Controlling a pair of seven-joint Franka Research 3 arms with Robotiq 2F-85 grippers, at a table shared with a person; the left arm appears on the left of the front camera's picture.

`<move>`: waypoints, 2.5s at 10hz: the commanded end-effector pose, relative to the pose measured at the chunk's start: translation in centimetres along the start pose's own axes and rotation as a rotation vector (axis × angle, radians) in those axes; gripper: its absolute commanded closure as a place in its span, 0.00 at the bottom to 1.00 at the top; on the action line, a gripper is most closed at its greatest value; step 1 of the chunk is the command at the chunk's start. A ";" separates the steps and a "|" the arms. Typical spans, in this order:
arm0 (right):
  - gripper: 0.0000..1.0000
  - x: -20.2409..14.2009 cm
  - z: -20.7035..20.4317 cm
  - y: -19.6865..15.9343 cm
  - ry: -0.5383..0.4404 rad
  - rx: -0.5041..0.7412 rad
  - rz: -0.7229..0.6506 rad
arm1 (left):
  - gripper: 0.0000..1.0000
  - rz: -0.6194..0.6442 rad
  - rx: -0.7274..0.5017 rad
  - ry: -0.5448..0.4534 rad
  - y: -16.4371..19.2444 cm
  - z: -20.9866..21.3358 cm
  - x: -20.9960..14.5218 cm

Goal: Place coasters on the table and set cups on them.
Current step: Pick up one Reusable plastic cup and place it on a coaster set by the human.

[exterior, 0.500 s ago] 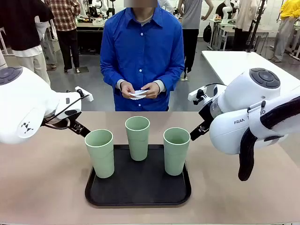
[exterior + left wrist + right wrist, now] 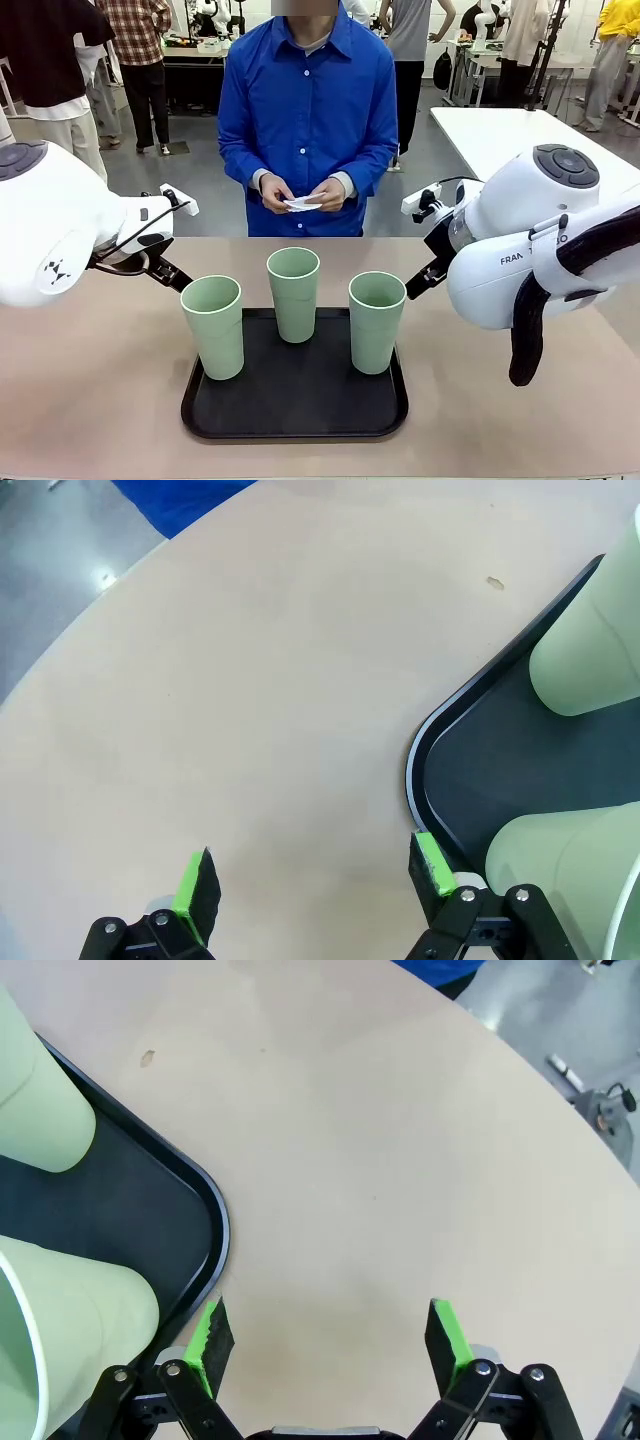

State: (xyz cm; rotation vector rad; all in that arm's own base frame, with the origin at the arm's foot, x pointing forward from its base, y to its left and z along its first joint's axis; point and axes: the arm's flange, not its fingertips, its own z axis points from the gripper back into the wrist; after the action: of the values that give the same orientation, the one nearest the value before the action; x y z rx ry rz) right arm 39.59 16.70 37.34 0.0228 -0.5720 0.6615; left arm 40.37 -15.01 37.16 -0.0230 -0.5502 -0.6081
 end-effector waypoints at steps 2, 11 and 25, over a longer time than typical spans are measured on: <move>0.00 0.0 0.0 0.0 0.000 0.000 0.000 | 0.00 0.000 0.000 0.000 0.0 0.0 0.0; 0.00 -0.3 7.1 -1.7 0.036 0.020 -0.138 | 0.00 0.000 0.007 0.043 2.5 4.9 -0.3; 0.00 -5.0 18.2 -3.1 0.078 0.519 -0.467 | 0.00 0.088 -0.277 0.085 -1.9 16.6 -2.7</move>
State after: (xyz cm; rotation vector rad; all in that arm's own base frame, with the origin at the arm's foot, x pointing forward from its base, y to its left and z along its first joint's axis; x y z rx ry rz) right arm 28.58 10.16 51.50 0.3459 -0.3072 0.4161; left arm 29.91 -13.58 49.64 -0.1167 -0.3238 -0.6172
